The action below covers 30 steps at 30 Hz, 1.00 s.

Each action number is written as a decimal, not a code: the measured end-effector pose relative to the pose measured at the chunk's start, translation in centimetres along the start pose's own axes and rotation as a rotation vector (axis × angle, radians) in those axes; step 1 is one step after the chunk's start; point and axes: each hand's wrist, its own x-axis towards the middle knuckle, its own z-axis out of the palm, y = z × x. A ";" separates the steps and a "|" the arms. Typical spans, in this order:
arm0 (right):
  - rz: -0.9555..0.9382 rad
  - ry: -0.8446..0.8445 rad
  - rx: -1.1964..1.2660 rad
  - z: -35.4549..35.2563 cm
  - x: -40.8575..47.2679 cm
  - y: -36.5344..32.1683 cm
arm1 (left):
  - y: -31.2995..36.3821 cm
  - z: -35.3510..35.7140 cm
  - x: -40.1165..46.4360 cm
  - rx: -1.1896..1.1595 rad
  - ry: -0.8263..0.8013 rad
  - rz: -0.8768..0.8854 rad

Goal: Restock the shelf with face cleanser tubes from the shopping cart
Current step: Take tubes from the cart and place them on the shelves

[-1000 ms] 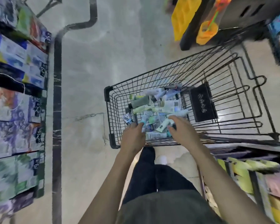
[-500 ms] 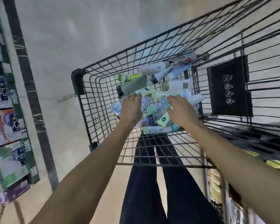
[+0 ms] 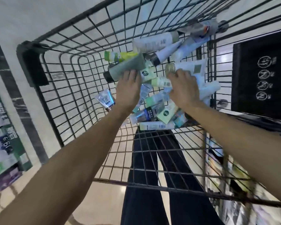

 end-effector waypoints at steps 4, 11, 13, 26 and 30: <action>-0.029 0.010 -0.002 0.0 0.3 0.3 | 0.0 0.7 -0.5 0.028 0.052 0.055; -0.042 0.020 0.058 -0.1 0.1 0.4 | -0.2 0.3 -0.8 -0.071 0.141 0.067; -0.049 0.011 0.080 -0.3 -0.1 0.3 | -0.1 -0.1 -0.7 -0.113 0.147 0.047; 0.381 -0.091 0.995 -8.0 -5.3 -1.0 | 1.9 -13.0 -3.1 -1.093 -0.062 -0.353; 0.458 -0.062 1.189 -12.4 -8.9 -1.3 | 2.5 -18.8 -6.6 -1.396 -0.124 -0.497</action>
